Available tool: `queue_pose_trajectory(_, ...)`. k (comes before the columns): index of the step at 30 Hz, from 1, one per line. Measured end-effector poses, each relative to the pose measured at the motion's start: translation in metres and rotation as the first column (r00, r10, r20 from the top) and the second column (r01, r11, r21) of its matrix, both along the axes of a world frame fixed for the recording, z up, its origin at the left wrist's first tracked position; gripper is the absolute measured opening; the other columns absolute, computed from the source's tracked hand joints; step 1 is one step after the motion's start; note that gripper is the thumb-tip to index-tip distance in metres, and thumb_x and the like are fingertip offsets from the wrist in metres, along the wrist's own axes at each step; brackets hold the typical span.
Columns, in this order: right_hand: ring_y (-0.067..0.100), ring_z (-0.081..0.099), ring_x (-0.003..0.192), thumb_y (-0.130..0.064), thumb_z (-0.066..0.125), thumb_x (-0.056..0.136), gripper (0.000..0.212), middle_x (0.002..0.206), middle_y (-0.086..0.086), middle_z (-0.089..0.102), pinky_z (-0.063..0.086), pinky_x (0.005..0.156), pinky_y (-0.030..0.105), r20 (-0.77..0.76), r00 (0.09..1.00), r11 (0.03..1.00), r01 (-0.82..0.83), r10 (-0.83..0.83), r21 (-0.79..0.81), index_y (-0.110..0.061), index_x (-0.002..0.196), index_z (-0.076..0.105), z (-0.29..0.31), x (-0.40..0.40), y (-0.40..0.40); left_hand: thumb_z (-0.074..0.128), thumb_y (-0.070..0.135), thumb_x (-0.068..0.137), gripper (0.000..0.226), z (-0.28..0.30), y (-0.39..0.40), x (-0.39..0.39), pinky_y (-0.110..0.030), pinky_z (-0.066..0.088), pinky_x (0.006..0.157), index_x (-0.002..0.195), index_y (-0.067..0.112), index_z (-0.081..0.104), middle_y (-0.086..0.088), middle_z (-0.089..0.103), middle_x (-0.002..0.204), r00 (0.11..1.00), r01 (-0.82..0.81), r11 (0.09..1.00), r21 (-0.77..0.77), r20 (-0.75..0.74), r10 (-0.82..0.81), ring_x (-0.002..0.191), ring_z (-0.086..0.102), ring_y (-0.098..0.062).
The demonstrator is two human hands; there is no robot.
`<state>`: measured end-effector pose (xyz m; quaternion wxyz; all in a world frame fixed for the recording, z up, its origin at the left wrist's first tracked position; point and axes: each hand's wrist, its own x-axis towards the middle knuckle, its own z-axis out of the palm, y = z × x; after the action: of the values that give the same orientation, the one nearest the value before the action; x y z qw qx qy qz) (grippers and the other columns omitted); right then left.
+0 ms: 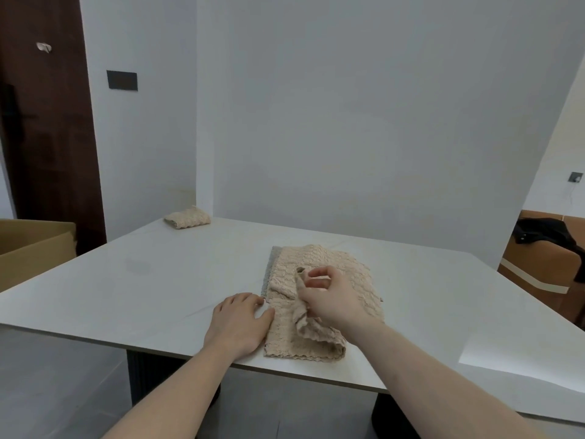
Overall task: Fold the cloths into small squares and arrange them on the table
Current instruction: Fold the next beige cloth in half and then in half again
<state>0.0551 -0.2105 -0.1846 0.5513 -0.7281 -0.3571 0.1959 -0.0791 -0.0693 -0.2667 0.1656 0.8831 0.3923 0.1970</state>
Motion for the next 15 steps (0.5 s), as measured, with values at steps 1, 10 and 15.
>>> queue_pose_trajectory(1, 0.014, 0.075, 0.088, -0.033, 0.076, 0.087, 0.031, 0.107, -0.009, 0.072, 0.062, 0.066, 0.032, 0.01, 1.0, 1.0, -0.019, 0.019, -0.016, -0.028, 0.11, 0.057, -0.003, -0.004, 0.001, 0.035, 0.063, 0.095, 0.053, 0.001, 0.001, 0.0, -0.035, 0.026, 0.118, 0.135, 0.036, 0.057, 0.014, 0.051, 0.147, 1.0, -0.002, 1.0, -0.012, 0.017, 0.003, 0.14, 0.039, -0.013)
queue_pose_trajectory(10, 0.008, 0.068, 0.071, -0.009, 0.062, 0.088, 0.029, 0.105, -0.017, 0.068, 0.057, 0.063, 0.026, 0.281, 0.957, 0.996, 0.063, -0.078, 0.062, -0.034, 0.103, 0.061, -0.016, 0.013, -0.025, 0.042, 0.071, 0.09, 0.038, 0.004, -0.001, -0.005, -0.035, 0.038, 0.108, 0.108, 0.044, 0.063, 0.02, 0.054, 0.132, 0.978, 0.058, 0.991, -0.122, 0.208, -0.031, 0.126, 0.047, -0.008)
queue_pose_trajectory(15, 0.001, 0.063, 0.085, -0.025, 0.066, 0.092, 0.015, 0.107, -0.019, 0.066, 0.048, 0.076, 0.021, 0.311, 0.938, 0.988, 0.153, -0.151, 0.019, -0.035, 0.103, 0.062, -0.054, 0.041, -0.05, 0.061, 0.081, 0.071, 0.043, 0.007, -0.003, -0.006, -0.029, 0.036, 0.103, 0.09, 0.044, 0.071, 0.031, 0.05, 0.12, 0.952, 0.127, 0.984, -0.122, 0.294, -0.086, 0.118, 0.042, 0.001)
